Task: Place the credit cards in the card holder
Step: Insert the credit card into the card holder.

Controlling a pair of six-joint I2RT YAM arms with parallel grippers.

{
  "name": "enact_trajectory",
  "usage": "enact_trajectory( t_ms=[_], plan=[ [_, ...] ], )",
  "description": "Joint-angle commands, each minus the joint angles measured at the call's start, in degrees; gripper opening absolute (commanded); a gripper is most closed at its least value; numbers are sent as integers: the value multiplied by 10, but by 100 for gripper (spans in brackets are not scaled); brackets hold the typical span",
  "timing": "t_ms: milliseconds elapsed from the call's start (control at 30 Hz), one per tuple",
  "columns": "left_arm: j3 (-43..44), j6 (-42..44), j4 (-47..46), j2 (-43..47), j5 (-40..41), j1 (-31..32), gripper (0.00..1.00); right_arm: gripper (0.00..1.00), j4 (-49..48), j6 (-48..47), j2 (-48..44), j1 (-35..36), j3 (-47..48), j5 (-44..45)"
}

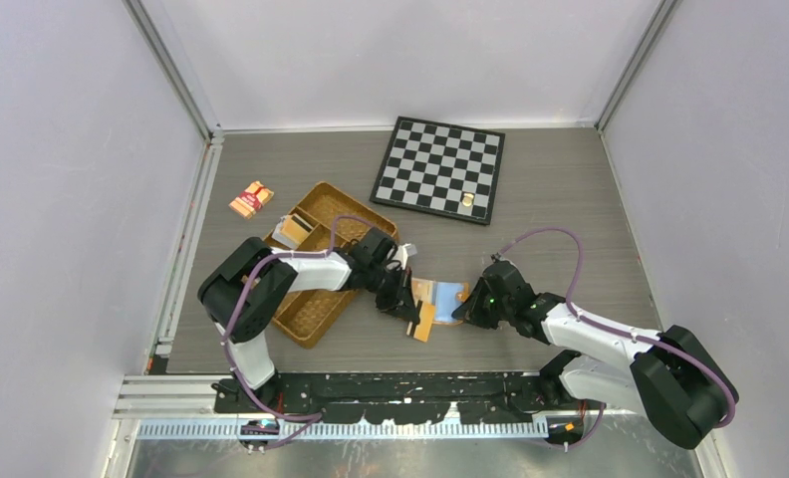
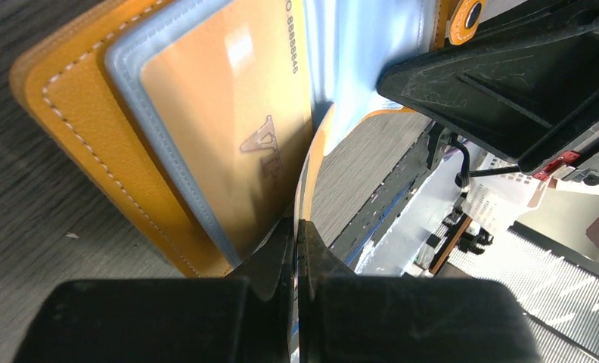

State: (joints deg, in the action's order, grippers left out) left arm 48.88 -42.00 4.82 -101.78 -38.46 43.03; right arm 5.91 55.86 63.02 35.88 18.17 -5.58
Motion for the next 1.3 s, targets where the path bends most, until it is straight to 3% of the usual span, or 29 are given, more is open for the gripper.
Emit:
enact_trajectory(
  t_ms=[0,833,1267],
  plan=[
    [-6,-2,1,-23,19,4,0,1,45,-12,19,-2,-12,32],
    [-11,-51,-67,-38,101,-5,0,0,63,-12,-2,-2,-15,37],
    [7,-28,-75,-49,78,-25,0,0,68,-10,-9,-2,-14,38]
  ],
)
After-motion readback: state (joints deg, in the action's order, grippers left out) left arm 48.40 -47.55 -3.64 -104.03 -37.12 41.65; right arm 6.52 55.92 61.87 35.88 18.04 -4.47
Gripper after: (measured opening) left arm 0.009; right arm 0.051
